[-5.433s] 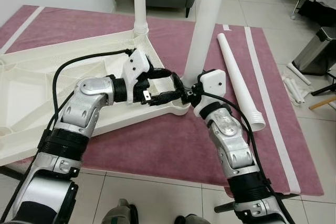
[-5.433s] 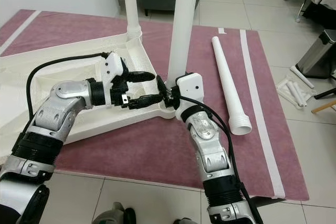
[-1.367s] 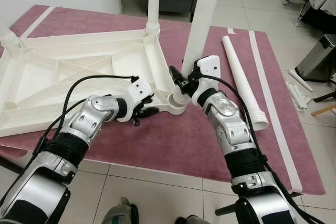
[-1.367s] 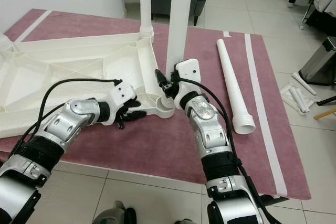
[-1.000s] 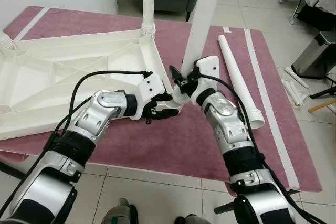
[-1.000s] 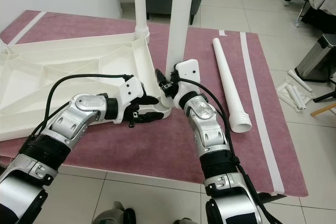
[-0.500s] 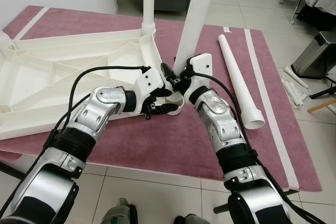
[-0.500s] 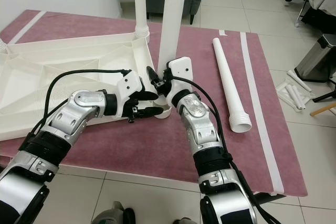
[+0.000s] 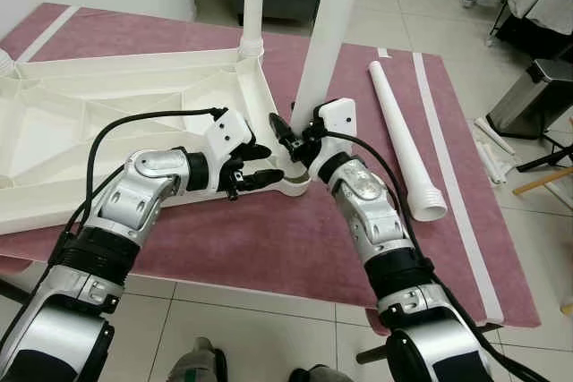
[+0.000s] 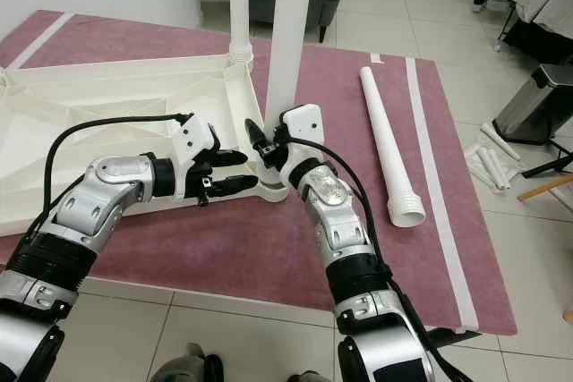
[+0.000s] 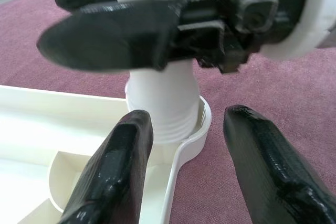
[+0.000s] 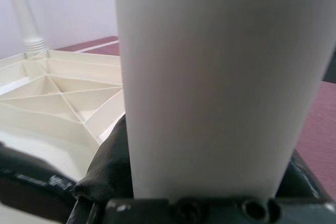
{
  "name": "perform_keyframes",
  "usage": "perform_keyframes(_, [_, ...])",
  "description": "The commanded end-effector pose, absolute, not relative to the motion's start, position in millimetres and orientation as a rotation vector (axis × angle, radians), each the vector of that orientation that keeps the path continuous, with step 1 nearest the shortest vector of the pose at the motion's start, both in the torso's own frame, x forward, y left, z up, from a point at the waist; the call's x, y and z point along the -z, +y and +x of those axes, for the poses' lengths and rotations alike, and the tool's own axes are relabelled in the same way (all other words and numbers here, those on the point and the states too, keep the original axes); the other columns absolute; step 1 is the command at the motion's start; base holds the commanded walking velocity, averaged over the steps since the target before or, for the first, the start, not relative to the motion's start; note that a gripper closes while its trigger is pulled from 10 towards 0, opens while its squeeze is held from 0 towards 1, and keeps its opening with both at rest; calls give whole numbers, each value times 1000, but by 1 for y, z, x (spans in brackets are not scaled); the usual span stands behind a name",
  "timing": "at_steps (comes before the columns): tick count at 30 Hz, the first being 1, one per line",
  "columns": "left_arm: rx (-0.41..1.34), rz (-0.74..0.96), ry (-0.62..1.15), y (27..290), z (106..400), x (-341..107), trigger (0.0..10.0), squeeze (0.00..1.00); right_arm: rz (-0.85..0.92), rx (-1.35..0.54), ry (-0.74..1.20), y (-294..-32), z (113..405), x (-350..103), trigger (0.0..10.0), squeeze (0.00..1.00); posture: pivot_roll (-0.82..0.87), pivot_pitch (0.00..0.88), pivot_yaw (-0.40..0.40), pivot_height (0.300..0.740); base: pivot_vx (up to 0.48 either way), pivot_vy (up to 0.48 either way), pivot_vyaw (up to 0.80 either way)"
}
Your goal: Building children table
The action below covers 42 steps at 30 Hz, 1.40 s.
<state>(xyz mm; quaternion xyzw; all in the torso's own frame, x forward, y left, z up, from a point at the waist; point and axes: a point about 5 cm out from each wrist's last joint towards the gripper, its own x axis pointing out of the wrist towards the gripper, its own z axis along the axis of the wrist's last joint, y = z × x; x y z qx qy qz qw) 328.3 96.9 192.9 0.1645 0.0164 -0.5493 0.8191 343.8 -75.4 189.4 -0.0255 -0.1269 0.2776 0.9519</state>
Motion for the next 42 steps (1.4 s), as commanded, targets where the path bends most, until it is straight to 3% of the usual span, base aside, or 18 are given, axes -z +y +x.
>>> perform_keyframes(1, [1134,351,40,98,328,-191,10000,0,-66,-592,-180,-73,337,-172,0,0,179,80,-45,740,0,0,0])
perform_keyframes(5, [1134,351,45,97,327,-190,10000,0,-135,-603,-144,-81,322,-164,0,0,159,80,-38,740,0,0,0])
perform_keyframes(14, [1150,348,45,92,328,-191,10000,0,-156,-550,-128,-93,326,-158,0,0,146,80,-20,740,0,0,0])
perform_keyframes(31, [1149,345,57,95,326,-190,10000,0,-98,-515,-84,-90,337,-154,0,0,167,92,-15,740,0,0,0])
perform_keyframes(42, [1153,363,85,91,326,-183,10000,0,-17,-605,-91,-80,336,-154,0,0,168,92,-9,740,0,0,0])
